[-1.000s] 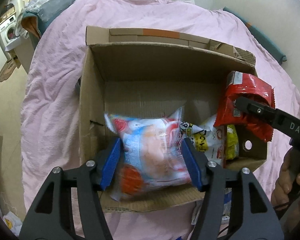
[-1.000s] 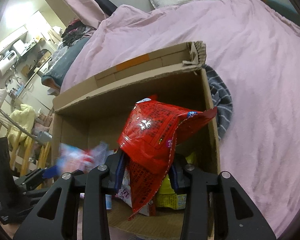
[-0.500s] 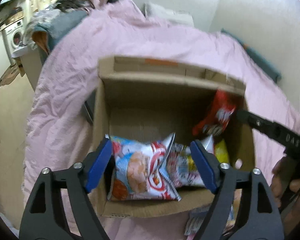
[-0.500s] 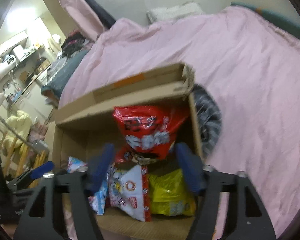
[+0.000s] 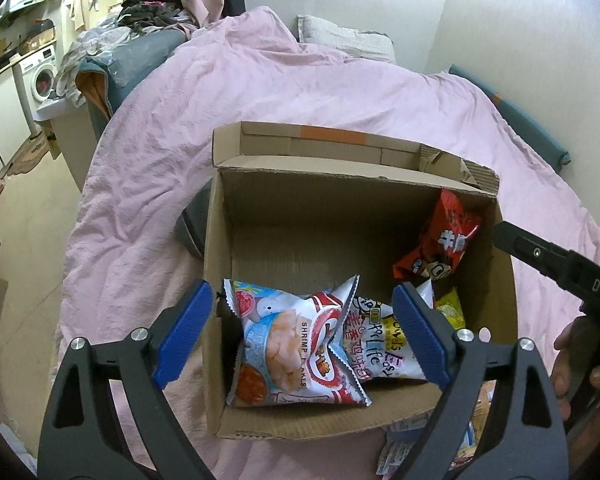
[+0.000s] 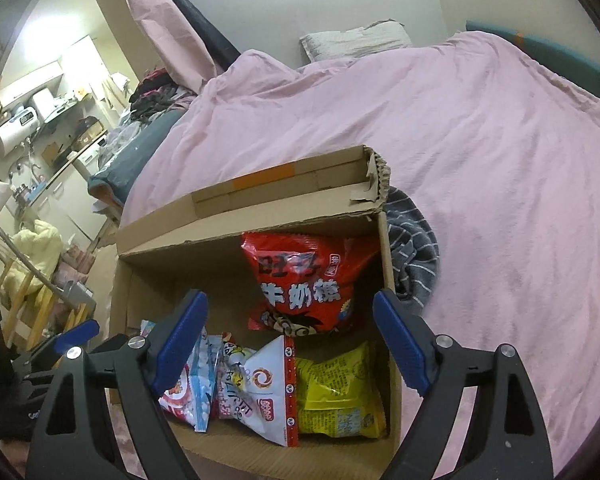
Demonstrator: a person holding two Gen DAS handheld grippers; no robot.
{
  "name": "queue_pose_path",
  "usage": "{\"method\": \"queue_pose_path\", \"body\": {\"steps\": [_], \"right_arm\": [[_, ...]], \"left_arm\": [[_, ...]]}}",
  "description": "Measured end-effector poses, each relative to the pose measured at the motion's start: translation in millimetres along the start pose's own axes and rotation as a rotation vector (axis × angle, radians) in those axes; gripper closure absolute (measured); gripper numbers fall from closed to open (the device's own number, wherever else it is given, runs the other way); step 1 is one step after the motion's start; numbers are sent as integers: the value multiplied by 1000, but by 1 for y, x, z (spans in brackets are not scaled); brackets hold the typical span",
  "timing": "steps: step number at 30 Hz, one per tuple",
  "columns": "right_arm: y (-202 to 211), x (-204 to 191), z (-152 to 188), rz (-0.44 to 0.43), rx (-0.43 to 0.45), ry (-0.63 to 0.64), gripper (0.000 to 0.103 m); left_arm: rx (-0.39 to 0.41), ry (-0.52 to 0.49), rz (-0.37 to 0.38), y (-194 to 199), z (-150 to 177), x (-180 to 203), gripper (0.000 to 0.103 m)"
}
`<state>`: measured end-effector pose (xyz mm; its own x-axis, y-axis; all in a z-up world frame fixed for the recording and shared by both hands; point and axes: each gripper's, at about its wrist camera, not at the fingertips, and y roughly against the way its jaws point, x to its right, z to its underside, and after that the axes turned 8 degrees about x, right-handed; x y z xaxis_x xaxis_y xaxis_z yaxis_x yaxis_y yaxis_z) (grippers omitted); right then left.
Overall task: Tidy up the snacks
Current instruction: 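Withdraw both tools from the box toward the remaining snacks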
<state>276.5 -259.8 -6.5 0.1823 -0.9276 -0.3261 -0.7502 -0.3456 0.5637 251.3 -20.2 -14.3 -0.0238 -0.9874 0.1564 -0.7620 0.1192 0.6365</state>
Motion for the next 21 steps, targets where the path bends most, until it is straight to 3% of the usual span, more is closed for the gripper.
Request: {"method": "queue_pose_path", "body": {"steps": [4,10,21], "right_arm": [[2,-1,2,6,-12,18,16],[28,-4,8,-9,-13,5,16],[71,-26,33,12,-11,79,16]], "left_arm": [[21,5,1,7,0,-1,13],[121,39,-15,40,-13,-12,13],[67,84,-36,69,6,-28,13]]}}
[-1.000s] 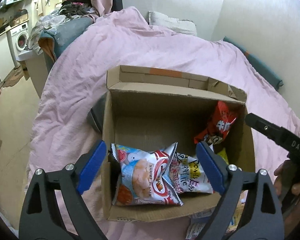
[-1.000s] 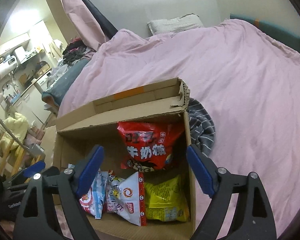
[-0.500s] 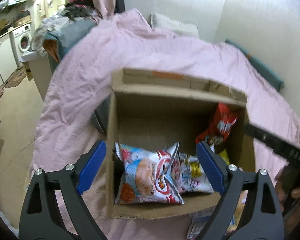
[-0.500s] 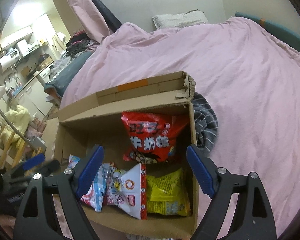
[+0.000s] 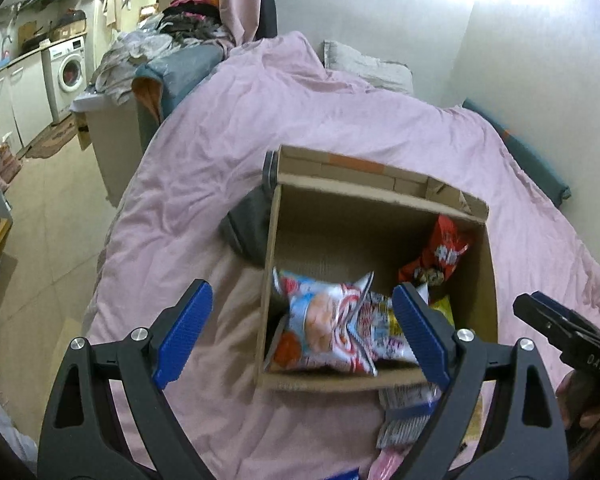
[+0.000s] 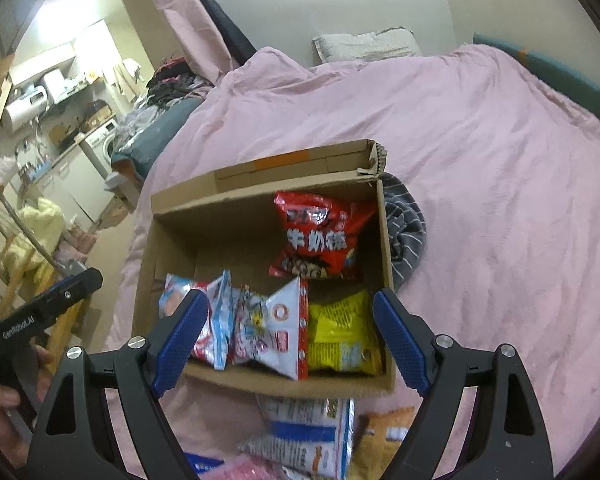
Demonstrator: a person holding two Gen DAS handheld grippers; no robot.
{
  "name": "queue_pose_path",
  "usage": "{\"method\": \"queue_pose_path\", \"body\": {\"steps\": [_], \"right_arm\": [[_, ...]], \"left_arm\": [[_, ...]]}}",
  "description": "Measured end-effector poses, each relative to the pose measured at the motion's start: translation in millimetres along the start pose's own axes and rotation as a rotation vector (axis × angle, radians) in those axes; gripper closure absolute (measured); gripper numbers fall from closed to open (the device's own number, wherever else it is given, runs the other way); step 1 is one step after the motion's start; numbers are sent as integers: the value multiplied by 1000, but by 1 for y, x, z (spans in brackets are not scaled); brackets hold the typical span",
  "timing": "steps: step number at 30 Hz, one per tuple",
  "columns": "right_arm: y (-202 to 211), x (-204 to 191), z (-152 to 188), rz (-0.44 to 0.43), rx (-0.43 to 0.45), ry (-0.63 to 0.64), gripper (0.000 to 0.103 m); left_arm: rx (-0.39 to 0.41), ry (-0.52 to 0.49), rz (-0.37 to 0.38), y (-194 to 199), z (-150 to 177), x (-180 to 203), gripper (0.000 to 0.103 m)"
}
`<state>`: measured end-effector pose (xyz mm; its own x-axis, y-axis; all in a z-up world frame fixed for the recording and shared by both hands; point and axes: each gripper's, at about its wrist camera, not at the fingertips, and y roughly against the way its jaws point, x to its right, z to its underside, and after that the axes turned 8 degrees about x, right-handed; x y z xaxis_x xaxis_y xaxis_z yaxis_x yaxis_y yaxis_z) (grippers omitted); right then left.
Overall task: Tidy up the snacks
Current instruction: 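Withdraw both tools from the box toward the remaining snacks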
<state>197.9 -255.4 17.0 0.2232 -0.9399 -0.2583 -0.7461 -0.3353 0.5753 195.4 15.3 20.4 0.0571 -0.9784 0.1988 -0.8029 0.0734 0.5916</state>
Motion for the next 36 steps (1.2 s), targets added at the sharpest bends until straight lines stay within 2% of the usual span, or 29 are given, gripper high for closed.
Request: {"method": "queue_pose_path", "body": {"steps": [4,7,13,25,28,31,34,36], "right_arm": [[12,-2,13,-8,-20,-12,16],[21,0,19,-26,-28,-55,16],[33,12,36,-5,-57,-116,16],[27,69,71,95,-183,-294,16],[17,85,83,112,-246,-360,16],[3,91,92,85,-309,-429,16],[-10,75,89,31,-328,-389,16],[-22,58,90,-12,-370,-351,16]], "left_arm": [[-33,-17,-6,8,12,-1,13],[-87,-27,-4,9,25,1,13],[-140,-14,17,15,43,1,13],[-201,-21,4,12,64,-7,13],[-215,-8,1,11,66,-11,13],[-234,11,-1,8,68,-15,13],[-246,29,6,7,67,-17,13],[-246,33,11,8,67,-17,13]]}}
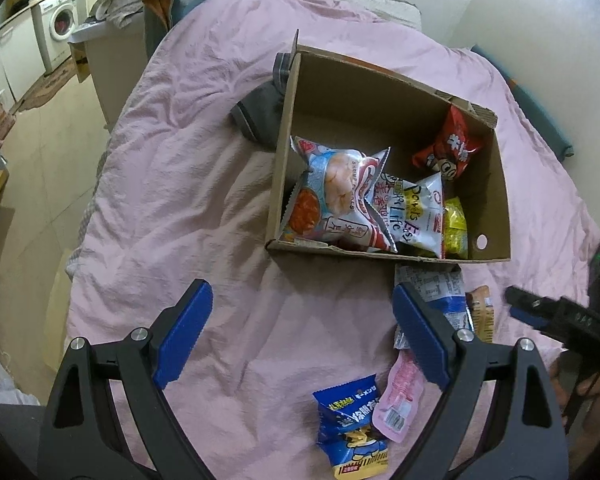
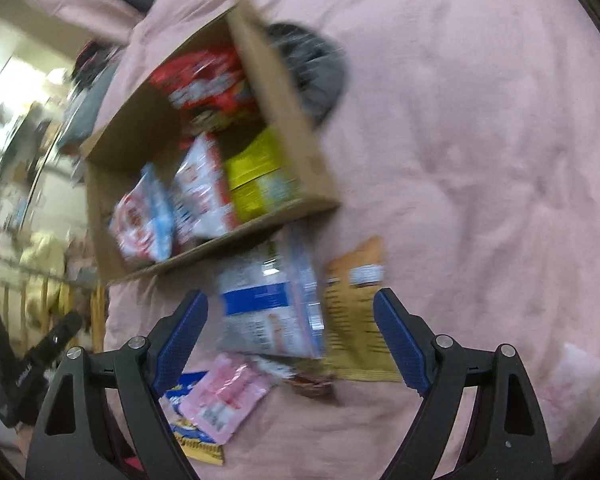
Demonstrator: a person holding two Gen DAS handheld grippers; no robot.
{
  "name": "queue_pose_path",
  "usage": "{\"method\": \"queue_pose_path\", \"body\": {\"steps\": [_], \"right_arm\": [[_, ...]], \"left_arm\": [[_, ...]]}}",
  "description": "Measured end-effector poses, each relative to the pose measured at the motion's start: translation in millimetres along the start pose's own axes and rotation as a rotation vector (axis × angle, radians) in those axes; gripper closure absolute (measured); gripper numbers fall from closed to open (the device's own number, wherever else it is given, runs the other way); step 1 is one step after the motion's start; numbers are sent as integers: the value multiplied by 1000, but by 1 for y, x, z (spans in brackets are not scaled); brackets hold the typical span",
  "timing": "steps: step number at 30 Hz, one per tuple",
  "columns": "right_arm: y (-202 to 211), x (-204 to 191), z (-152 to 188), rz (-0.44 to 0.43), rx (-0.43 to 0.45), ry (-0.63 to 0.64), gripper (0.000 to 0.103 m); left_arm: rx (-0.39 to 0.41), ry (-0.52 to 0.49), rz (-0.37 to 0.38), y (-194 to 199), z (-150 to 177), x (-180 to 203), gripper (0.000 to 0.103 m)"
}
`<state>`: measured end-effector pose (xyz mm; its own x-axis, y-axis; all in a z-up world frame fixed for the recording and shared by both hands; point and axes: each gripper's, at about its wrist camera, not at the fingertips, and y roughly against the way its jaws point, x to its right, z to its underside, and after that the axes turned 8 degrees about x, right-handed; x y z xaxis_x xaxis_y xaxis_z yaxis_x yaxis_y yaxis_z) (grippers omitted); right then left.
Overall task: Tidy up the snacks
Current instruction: 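Withdraw both tools from the box toward the remaining snacks, then grasp the large white bag with blue band with the right tool, then grasp the small blue snack bag with the left tool while the right tool holds the white bag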
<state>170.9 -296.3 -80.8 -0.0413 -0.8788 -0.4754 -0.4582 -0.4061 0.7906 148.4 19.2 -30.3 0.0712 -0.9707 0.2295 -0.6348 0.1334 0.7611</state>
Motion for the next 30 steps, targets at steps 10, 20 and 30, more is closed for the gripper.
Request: {"method": "queue_pose_path", "body": {"steps": [10,20,30], "right_arm": [[-83,-54,8,171,-155,239,4],[-91,-60,11,213,-163,313,35],[-48,-66,9,77,-133,283,39]], "left_arm": [[-5,8,-7,6,2,-14,13],[-208,-24,-6,-24,30,-19,14],[-453,-100,83,-56,82,14,33]]}}
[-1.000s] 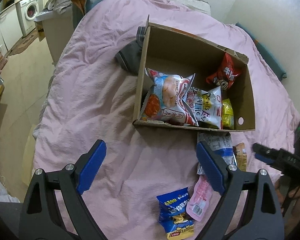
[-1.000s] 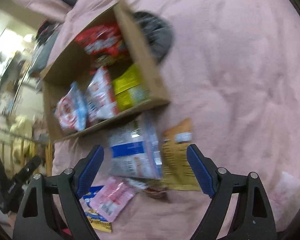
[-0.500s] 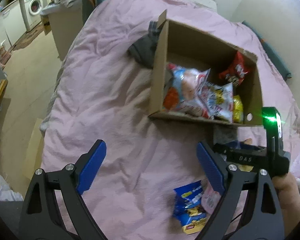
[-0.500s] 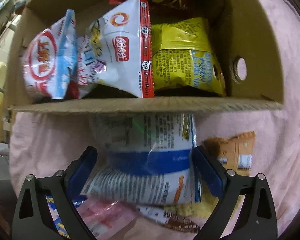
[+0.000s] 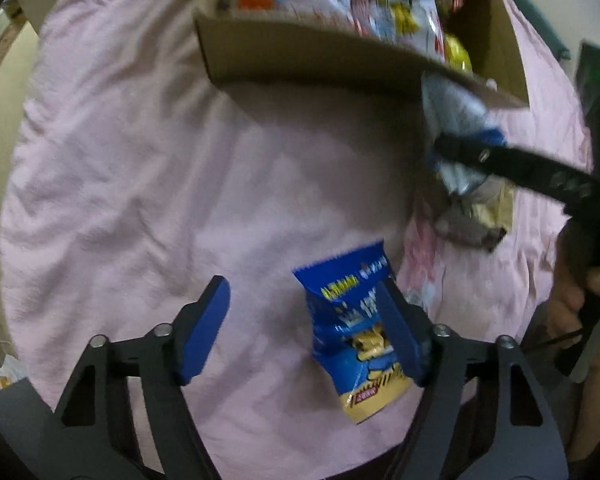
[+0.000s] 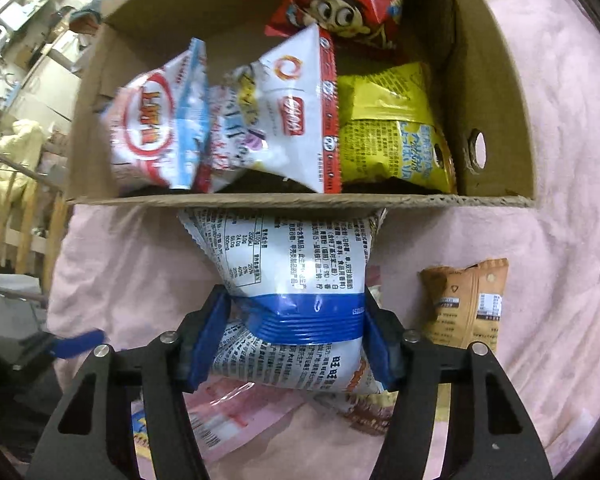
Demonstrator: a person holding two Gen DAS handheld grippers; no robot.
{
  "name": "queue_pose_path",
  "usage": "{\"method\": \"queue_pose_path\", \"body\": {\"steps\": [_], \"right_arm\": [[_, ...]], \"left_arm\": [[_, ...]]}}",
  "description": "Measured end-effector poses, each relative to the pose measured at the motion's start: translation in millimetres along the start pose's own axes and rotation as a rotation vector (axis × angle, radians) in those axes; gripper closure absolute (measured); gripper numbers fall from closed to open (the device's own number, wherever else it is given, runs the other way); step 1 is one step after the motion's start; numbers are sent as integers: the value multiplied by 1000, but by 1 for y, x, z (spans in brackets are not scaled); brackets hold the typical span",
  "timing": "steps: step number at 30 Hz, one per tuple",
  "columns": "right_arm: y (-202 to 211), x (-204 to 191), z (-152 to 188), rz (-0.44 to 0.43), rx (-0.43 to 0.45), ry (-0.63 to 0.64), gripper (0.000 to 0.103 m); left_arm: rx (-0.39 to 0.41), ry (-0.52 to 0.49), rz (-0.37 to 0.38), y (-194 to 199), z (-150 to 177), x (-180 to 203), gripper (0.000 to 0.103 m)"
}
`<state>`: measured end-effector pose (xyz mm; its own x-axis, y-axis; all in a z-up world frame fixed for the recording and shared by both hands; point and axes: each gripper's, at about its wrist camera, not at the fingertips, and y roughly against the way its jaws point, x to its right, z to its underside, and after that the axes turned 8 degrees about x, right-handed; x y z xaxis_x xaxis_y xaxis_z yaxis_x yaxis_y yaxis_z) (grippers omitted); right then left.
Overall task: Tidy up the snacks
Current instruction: 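Grasp the small blue snack bag with the left tool while the right tool holds the white bag, then carry the blue bag and white bag over the box with both tools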
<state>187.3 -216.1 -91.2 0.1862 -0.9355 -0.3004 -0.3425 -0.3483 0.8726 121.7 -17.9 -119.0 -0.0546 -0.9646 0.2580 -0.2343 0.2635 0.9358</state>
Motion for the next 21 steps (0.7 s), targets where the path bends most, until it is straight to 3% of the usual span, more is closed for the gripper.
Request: {"method": "queue_pose_path", "body": {"steps": [9,10,11,13,14,21], "right_arm": [[41,15,6,-73,66,-28,39],[43,18,8,-74,75,-33,39],[49,23,9,-75,85,-39,39],[56,32,10,-75,96,-50,39],[59,36,12,-76,99,-58,39],[61,38,22,-80,112,-77,39]], "left_arm": [[-94,-22,27,-36,4,27,33],[-101,-45,12,-39,5,33,35],[-107,-74,-9,-42,7,38,49],[-108,-117,-49,-44,8,48,59],[-103,-117,-45,-43,8,50,65],[45,-62,10,-5,-10,42,72]]}}
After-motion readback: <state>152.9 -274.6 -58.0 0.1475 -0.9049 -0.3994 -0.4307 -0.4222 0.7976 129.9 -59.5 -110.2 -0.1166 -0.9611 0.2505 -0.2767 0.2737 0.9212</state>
